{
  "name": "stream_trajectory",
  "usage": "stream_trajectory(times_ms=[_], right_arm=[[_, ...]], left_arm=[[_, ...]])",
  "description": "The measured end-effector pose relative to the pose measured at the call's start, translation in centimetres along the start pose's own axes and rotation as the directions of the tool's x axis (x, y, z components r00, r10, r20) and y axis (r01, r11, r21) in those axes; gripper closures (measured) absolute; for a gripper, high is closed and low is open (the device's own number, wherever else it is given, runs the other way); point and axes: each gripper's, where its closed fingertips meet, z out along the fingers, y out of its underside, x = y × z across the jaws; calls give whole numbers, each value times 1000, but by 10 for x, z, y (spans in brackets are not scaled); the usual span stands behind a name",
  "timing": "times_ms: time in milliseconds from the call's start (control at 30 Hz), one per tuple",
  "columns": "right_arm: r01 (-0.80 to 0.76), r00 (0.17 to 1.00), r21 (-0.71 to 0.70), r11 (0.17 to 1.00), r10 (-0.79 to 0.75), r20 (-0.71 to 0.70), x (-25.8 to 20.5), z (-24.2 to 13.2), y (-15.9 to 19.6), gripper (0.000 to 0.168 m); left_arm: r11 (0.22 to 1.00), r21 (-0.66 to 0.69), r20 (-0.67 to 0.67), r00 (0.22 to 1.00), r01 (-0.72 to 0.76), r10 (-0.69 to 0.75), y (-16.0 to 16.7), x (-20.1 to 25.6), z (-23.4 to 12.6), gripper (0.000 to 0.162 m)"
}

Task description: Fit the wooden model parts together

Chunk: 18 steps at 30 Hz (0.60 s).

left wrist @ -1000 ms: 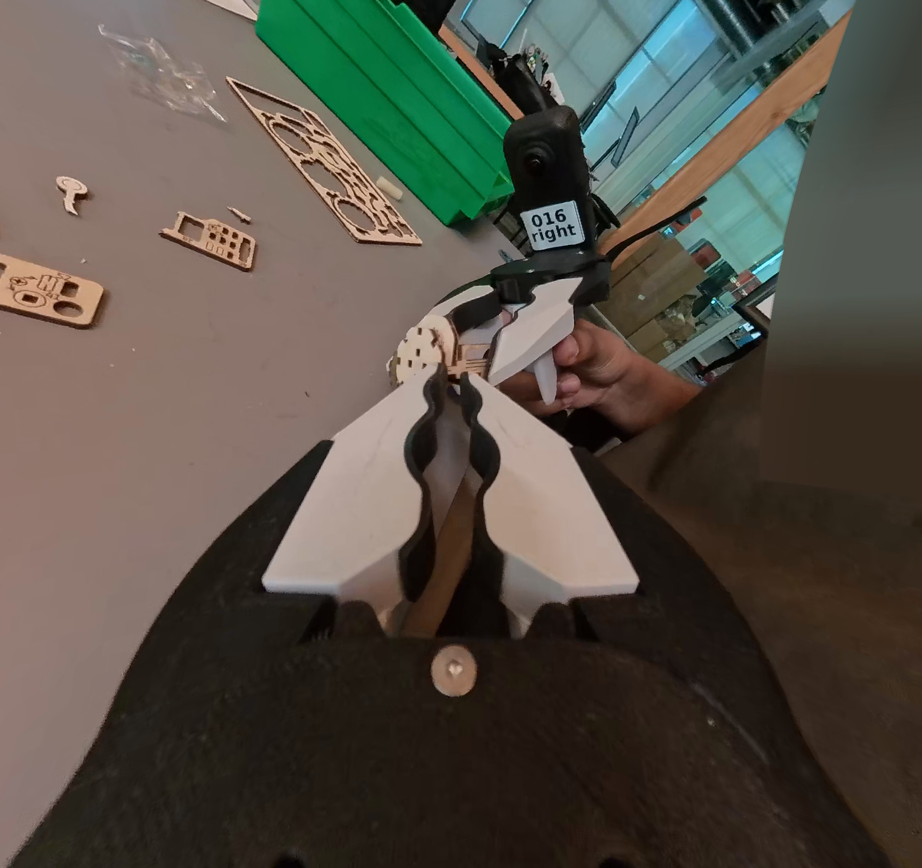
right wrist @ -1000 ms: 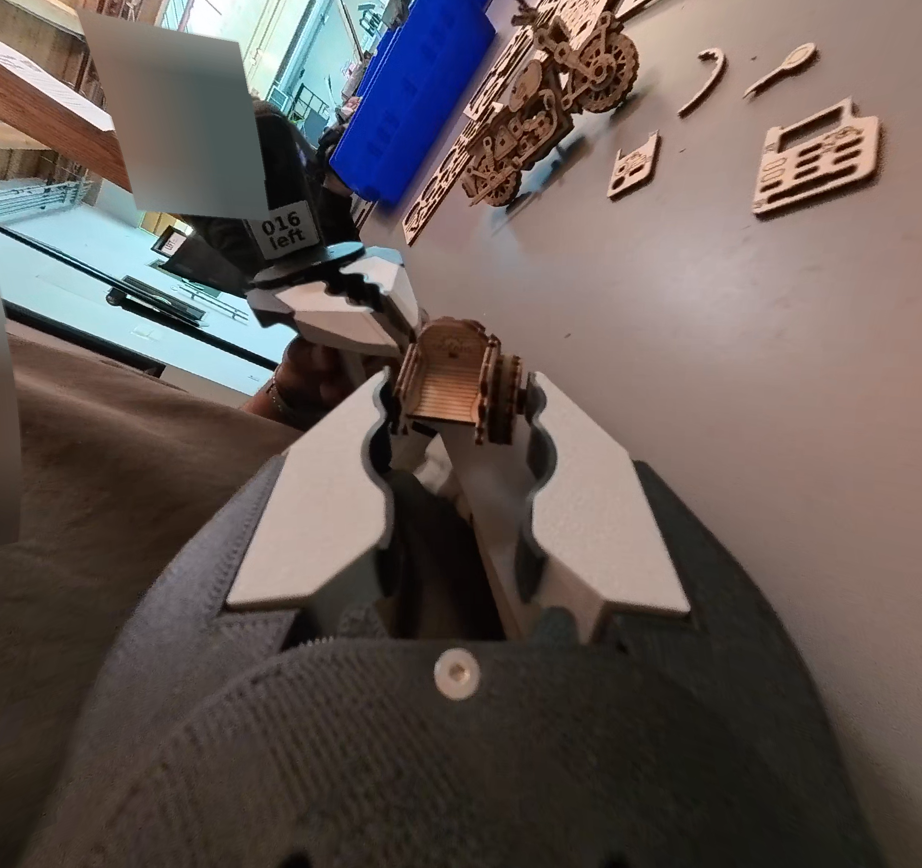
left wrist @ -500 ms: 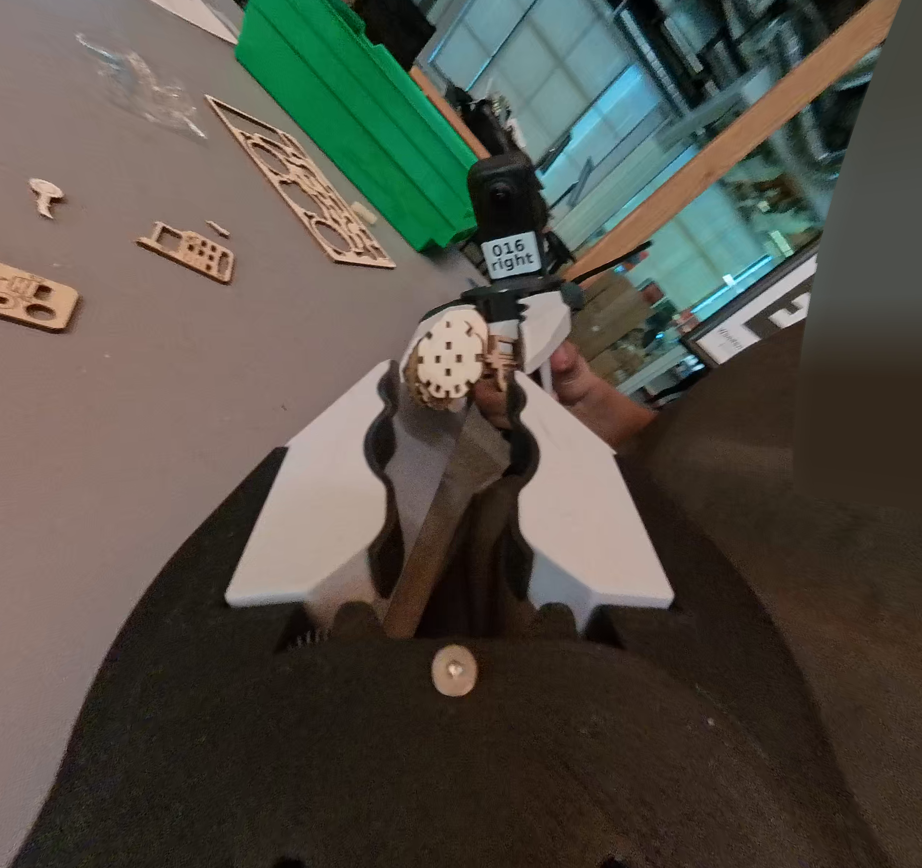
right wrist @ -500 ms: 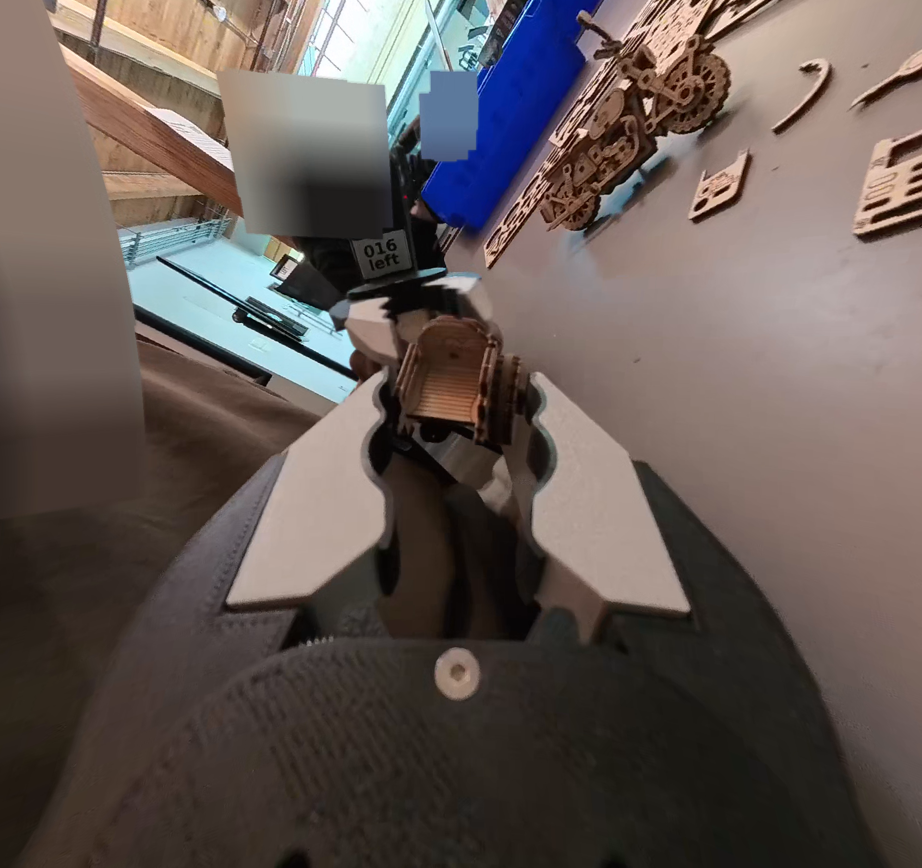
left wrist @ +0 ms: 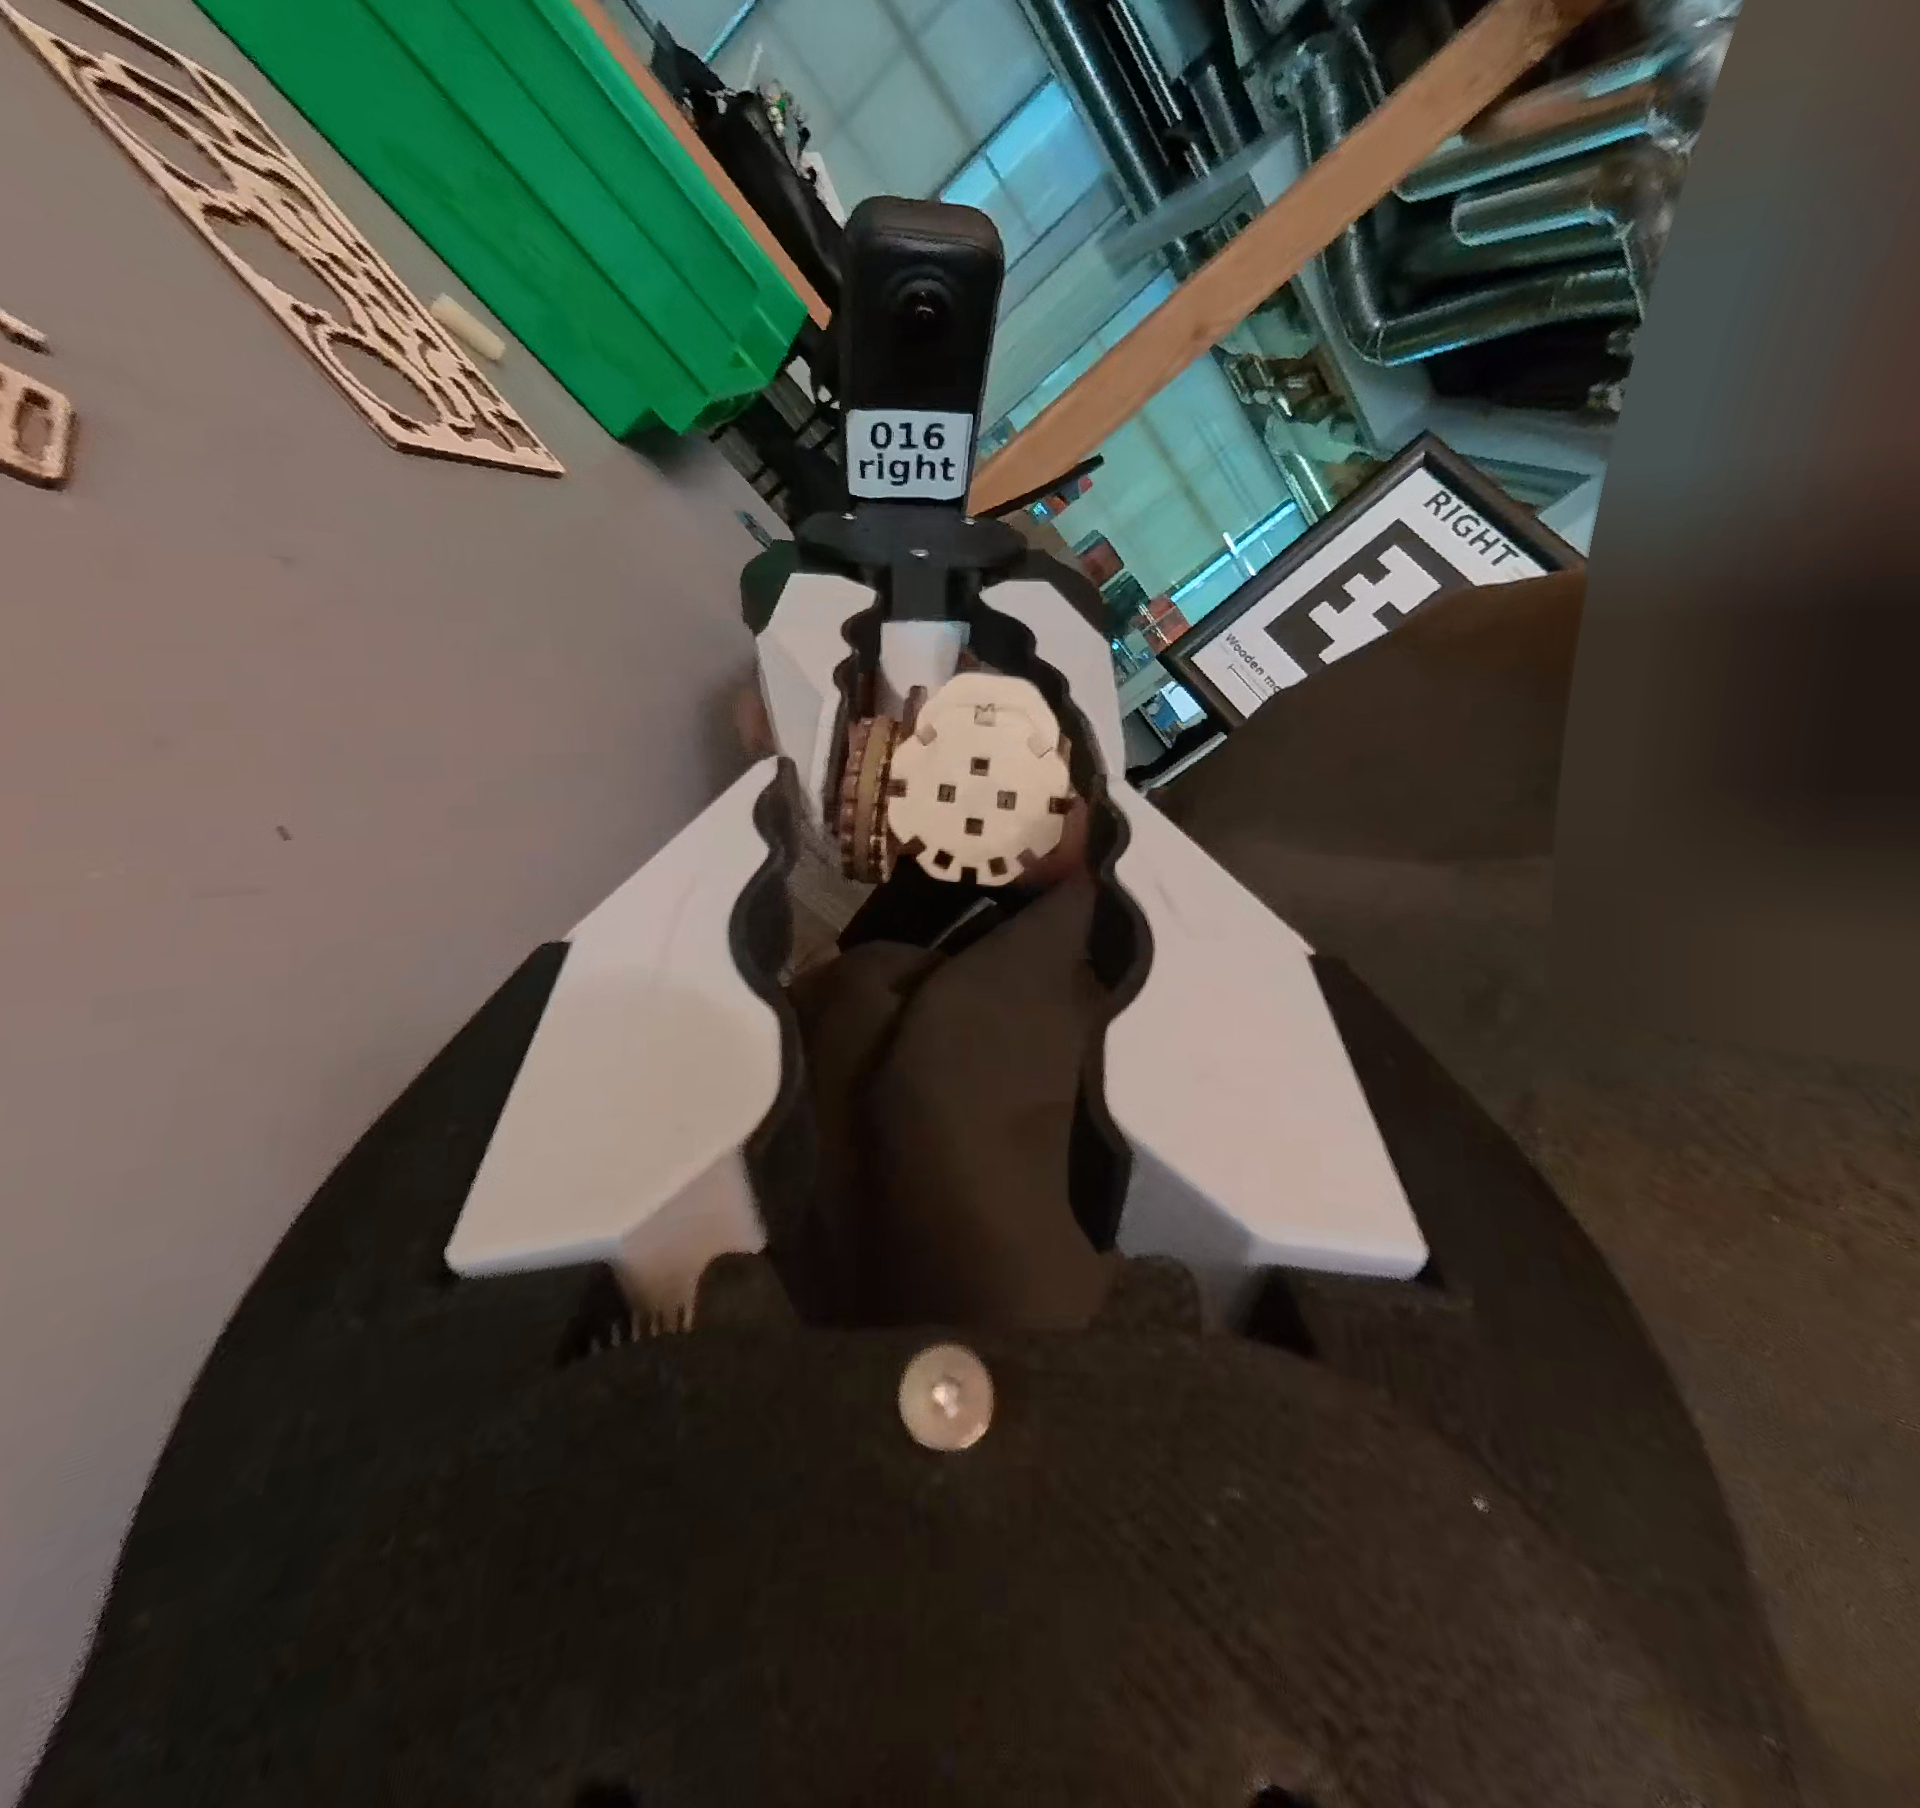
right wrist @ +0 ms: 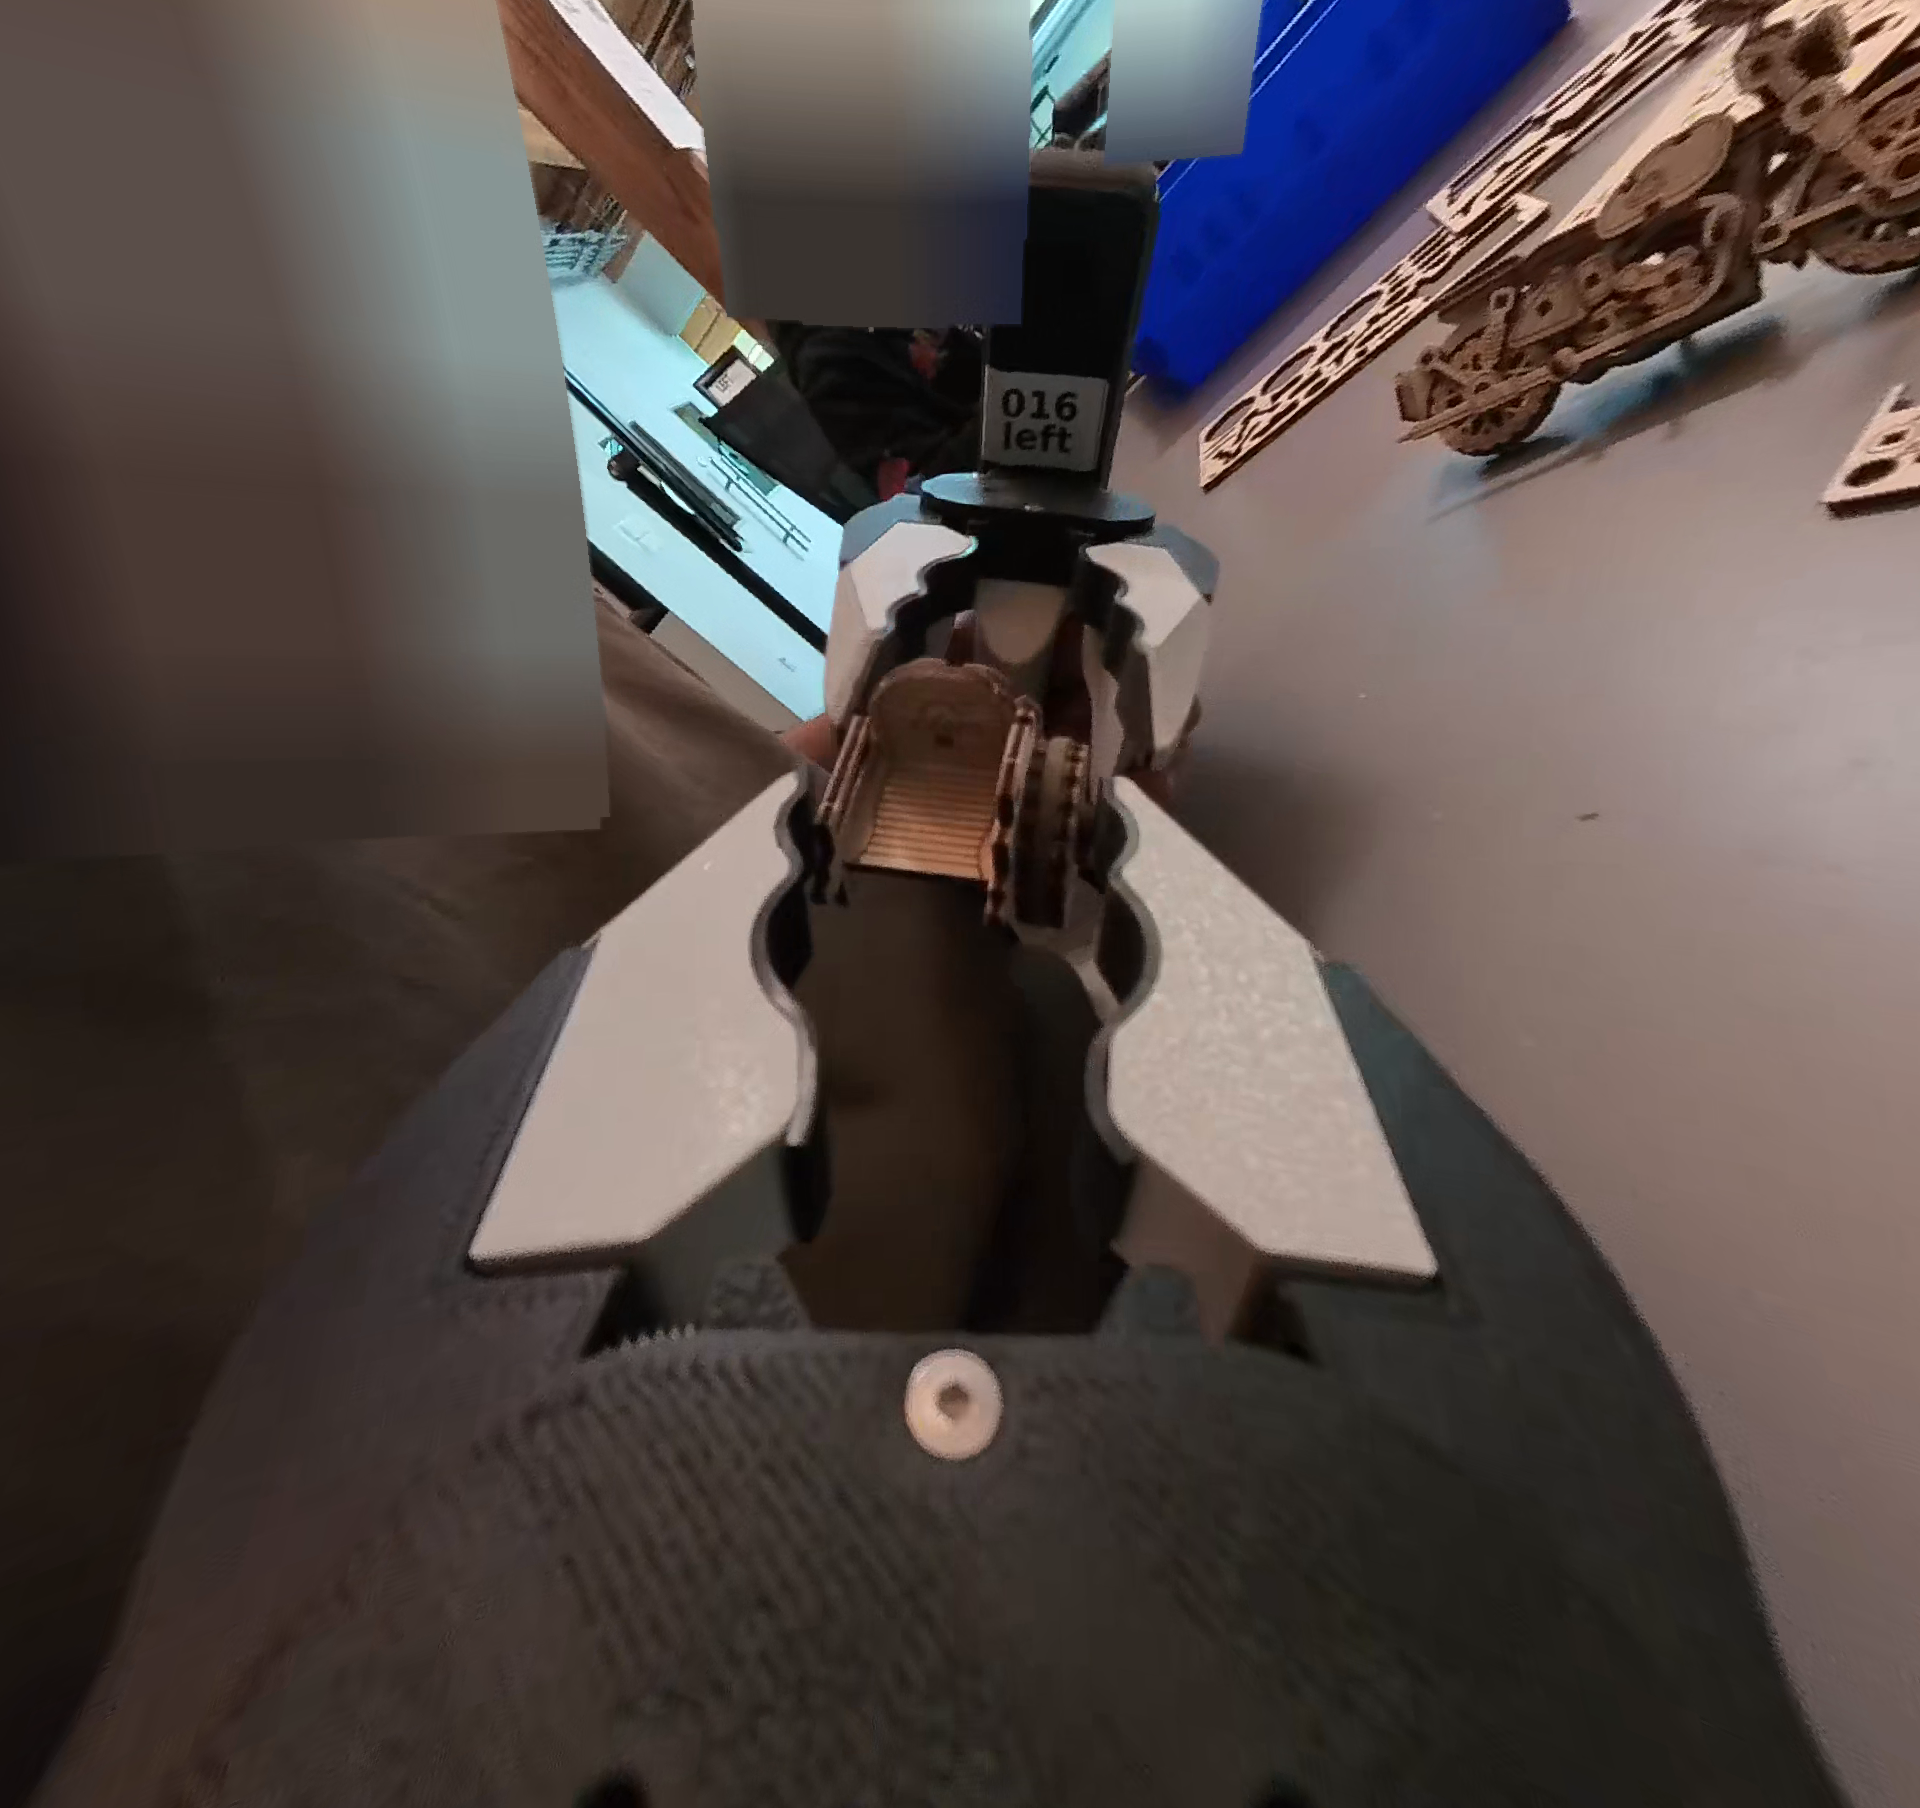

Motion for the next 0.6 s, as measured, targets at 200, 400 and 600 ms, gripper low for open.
stream_trajectory(times_ms=[200,400,600], right_arm=[[-25,1000,1,1000,25,4,1,1,1,116],[-1,997,84,996,7,-71,10,-10,-15,102],[33,988,57,998,-24,-150,19,-9,-11,105]], left_arm=[[999,-17,0,999,-35,35,3,2,2,122],[999,50,32,999,-21,19,-9,-6,-5,122],[994,110,81,996,-29,20,-19,-14,-11,123]])
